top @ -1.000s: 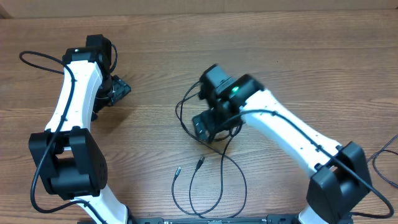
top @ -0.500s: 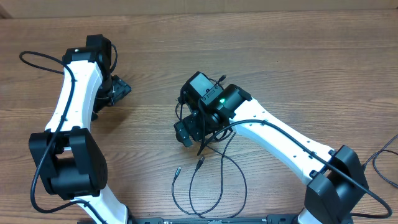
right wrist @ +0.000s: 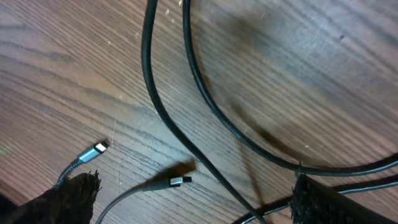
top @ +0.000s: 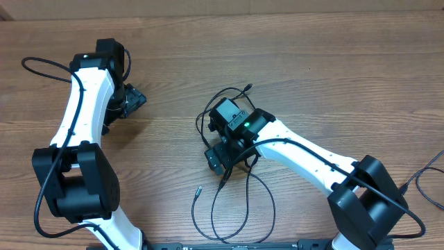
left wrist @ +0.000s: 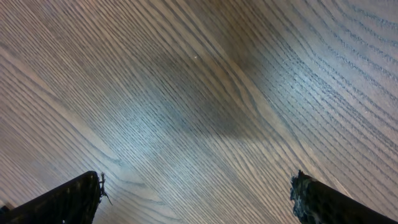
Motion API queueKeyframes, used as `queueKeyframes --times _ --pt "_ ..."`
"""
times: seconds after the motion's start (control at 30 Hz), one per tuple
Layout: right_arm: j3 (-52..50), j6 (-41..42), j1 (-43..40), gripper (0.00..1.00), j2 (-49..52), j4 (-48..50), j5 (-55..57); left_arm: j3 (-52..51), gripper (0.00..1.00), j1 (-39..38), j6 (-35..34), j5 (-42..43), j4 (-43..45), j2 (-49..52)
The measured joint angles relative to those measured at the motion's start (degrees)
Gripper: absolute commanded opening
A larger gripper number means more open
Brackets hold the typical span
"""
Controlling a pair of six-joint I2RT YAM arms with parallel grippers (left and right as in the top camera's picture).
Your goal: Untangle cables
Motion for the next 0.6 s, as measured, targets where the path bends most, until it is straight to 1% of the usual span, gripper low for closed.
queueKeyframes --times 0.1,0.2,0.27,0.37,0.5,0.6 --pt "-1.25 0.00 0.37 1.00 0.00 2.23 0.02 0.00 0.99 0.00 0.00 0.02 0.00 0.00" --pt "-3.52 -0.02 0.46 1.00 0.00 6.62 0.04 0.00 1.00 0.00 0.00 0.02 0.00 0.00" --pt "-4.55 0.02 0.46 1.00 0.00 7.45 0.04 0.00 1.00 0.00 0.00 0.02 0.02 0.00" --pt "-5.64 0.39 0.44 0.93 0.02 8.50 0.04 0.00 1.00 0.00 0.00 0.02 0.00 0.00" --pt "-6.34 0.87 0.46 0.77 0.02 11.10 0.92 0.00 1.00 0.00 0.00 0.02 0.00 0.00" --pt "-7.89 1.07 0.46 0.77 0.02 12.07 1.33 0.00 1.00 0.00 0.02 0.02 0.00 0.00"
